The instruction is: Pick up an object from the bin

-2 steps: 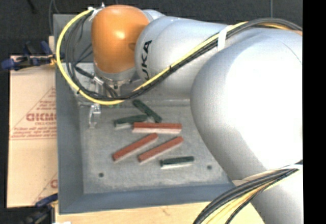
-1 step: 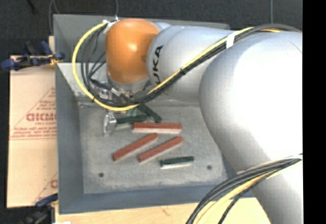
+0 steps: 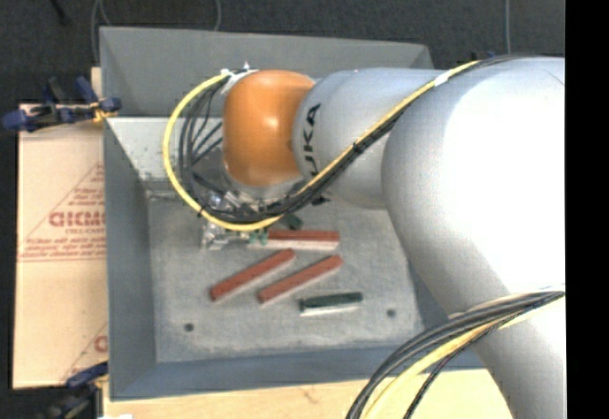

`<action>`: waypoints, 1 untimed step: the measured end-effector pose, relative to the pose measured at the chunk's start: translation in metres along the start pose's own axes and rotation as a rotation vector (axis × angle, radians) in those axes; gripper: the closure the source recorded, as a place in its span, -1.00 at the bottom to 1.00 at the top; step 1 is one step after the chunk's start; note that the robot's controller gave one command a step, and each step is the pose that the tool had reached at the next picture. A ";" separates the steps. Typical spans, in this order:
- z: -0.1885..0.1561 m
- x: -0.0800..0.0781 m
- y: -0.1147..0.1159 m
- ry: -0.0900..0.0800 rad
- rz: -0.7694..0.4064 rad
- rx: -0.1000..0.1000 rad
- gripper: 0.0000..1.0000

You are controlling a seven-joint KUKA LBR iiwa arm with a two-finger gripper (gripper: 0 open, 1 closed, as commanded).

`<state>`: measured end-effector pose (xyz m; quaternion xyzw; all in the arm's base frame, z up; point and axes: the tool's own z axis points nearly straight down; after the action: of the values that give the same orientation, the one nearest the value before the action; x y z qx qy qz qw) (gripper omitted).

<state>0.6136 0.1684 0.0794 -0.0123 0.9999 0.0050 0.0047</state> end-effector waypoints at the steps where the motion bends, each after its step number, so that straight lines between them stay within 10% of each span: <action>1: 0.002 -0.001 -0.003 -0.011 0.004 0.003 -1.00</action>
Offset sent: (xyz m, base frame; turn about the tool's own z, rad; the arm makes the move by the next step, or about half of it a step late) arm 0.0000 0.0000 0.0000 0.0000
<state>0.6152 0.1653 0.0770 -0.0104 0.9999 0.0037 0.0099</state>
